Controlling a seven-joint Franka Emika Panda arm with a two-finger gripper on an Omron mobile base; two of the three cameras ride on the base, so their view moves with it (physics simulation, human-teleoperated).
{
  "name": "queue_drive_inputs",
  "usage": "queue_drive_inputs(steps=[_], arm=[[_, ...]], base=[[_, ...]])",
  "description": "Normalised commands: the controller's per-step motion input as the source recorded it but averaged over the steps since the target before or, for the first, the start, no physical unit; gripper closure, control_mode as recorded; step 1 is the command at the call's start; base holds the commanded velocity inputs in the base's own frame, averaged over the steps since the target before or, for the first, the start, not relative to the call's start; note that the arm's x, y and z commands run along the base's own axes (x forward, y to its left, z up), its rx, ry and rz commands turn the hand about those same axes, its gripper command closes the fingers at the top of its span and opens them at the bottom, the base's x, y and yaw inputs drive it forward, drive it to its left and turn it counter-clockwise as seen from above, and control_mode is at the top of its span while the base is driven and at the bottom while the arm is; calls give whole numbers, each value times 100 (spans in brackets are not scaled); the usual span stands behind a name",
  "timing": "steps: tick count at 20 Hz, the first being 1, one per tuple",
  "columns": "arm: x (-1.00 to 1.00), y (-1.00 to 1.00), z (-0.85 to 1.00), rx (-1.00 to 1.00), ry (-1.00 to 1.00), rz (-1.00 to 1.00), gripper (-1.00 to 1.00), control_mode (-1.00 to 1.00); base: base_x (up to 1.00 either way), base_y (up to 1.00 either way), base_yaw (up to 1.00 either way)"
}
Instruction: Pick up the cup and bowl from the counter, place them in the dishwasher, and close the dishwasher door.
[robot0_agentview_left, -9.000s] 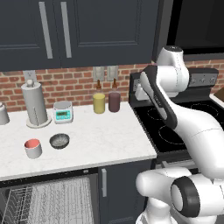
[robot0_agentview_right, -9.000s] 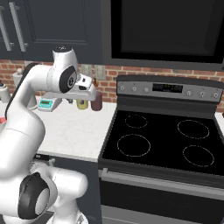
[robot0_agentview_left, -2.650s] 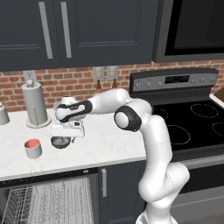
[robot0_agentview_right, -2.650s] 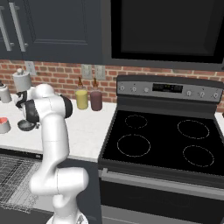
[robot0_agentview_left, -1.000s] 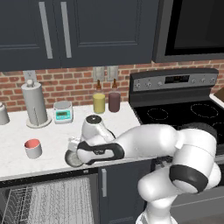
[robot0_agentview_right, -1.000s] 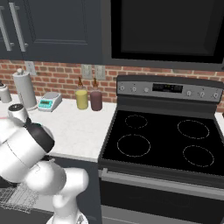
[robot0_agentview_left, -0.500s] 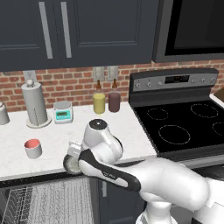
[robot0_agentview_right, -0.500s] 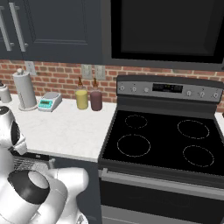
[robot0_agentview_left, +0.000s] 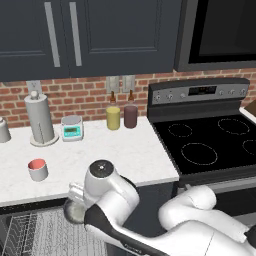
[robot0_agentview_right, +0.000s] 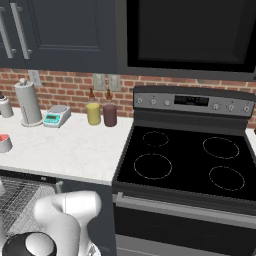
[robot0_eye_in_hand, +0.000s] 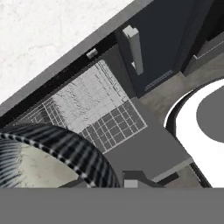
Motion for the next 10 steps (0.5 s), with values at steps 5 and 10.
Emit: queue_drive_inputs(steps=[5, 10], arm=[[0, 52, 2, -13, 32, -20, 100, -100], [13, 19, 0, -10, 52, -14, 100, -100]], base=[[0, 0, 0], [0, 0, 0]])
